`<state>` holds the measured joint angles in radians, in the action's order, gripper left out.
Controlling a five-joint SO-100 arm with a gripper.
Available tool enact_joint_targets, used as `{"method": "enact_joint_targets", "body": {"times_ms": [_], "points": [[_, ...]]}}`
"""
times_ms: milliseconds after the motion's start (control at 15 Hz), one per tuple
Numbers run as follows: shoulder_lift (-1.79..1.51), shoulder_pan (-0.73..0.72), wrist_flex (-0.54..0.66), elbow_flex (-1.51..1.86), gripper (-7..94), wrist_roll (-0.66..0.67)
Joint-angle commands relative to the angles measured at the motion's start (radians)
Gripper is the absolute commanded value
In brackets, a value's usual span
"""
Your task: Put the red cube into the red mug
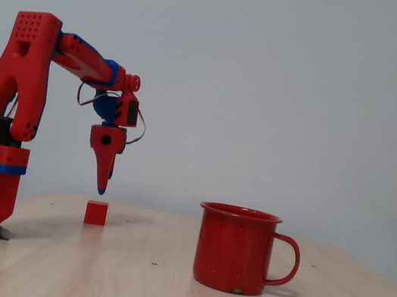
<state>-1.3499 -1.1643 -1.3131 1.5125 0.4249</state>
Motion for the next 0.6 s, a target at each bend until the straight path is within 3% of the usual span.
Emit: {"method": "enact_joint_targets", "body": {"times_ms": [0,533], "points": [[-0.034,0.011,-0.029,-0.015,43,-0.026],[0.031,-0.012,0.077,0.026,41,-0.124]]}}
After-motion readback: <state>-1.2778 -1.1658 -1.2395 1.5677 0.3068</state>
